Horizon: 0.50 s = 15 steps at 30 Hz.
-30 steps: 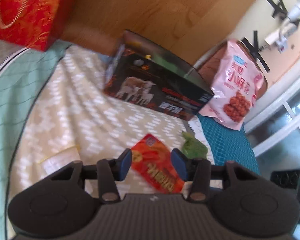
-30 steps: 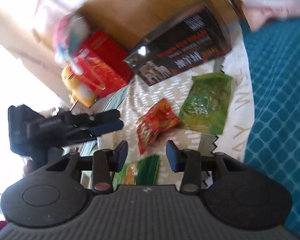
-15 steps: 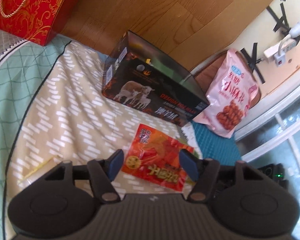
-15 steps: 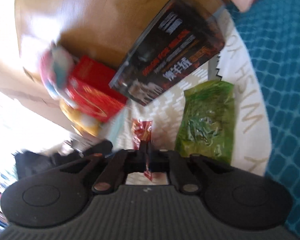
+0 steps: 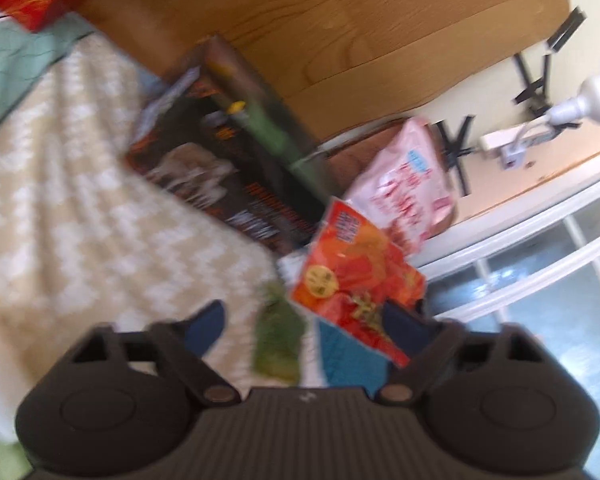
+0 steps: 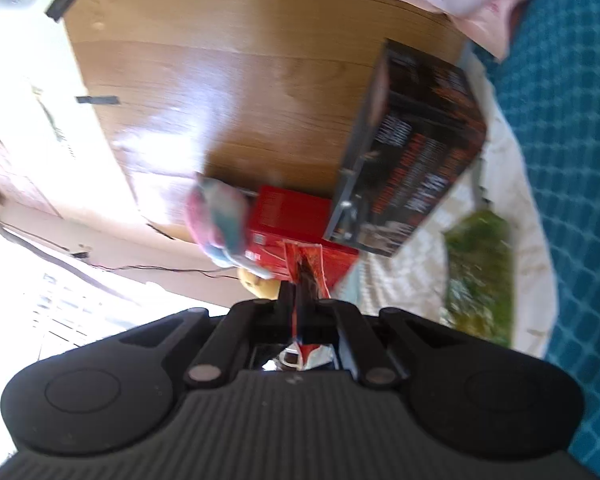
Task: Organize snacks
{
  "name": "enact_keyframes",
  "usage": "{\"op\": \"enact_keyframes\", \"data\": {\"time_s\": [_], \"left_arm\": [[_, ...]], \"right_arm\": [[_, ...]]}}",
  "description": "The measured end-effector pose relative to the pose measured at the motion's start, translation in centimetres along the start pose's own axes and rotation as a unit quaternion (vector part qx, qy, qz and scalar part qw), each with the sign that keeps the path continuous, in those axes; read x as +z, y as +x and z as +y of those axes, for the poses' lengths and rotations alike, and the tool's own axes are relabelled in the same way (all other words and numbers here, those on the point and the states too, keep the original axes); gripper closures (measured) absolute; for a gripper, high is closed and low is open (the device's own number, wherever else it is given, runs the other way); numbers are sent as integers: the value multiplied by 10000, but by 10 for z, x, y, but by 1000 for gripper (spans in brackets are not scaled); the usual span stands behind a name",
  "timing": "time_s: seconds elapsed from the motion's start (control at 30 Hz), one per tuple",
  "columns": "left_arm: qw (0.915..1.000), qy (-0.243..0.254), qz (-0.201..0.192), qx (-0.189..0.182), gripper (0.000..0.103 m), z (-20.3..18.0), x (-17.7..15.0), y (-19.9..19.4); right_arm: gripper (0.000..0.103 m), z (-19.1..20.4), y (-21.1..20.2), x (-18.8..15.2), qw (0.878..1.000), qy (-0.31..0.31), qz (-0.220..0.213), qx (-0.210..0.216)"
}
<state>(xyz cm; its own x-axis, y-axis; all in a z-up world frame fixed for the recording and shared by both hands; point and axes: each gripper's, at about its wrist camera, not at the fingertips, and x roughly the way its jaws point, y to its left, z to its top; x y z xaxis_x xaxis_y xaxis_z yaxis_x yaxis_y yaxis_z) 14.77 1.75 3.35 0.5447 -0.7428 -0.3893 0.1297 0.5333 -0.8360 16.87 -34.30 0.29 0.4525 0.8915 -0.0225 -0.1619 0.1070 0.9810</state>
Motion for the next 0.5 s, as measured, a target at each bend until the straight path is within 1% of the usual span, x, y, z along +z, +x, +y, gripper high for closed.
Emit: {"op": "enact_keyframes", "data": {"time_s": [0.03, 0.07, 0.1, 0.2, 0.23, 0.3, 0.33, 0.37, 0.4, 0.43, 0.47, 0.5], "left_arm": [[9999, 92, -28, -120, 55, -7, 7, 3], [9997, 222, -119, -37, 55, -16, 16, 6], [9989, 370, -255, 106, 59, -25, 25, 8], [9944, 787, -561, 439, 67, -44, 49, 18], [9929, 839, -648, 536, 68, -47, 57, 21], [9898, 866, -843, 753, 68, -49, 72, 30], [9878, 881, -942, 872, 66, -49, 78, 34], [9850, 882, -1038, 1061, 63, -48, 83, 38], [9819, 888, -1088, 1272, 59, -47, 85, 41], [9789, 898, -1109, 1463, 59, -46, 86, 43], [9782, 892, -1102, 1517, 59, -43, 84, 42], [9793, 893, -1091, 1452, 58, -40, 80, 38]], "right_arm": [[99, 3, 2, 5, 10000, -18, -22, 29], [99, 6, 6, 11, 10000, -61, -59, 30], [99, 10, 10, 16, 9998, -112, -124, 52], [99, 23, 23, 38, 9985, -395, -370, -93], [99, 28, 29, 46, 9972, -546, -463, -209], [99, 34, 45, 59, 9936, -816, -591, -506], [97, 36, 54, 63, 9899, -1022, -685, -705], [94, 39, 63, 66, 9820, -1364, -807, -1028], [93, 42, 72, 65, 9701, -1721, -929, -1436], [85, 46, 80, 63, 9532, -2096, -1029, -1922], [80, 50, 86, 58, 9360, -2451, -1080, -2285], [80, 53, 87, 51, 9254, -2714, -1132, -2391]]}}
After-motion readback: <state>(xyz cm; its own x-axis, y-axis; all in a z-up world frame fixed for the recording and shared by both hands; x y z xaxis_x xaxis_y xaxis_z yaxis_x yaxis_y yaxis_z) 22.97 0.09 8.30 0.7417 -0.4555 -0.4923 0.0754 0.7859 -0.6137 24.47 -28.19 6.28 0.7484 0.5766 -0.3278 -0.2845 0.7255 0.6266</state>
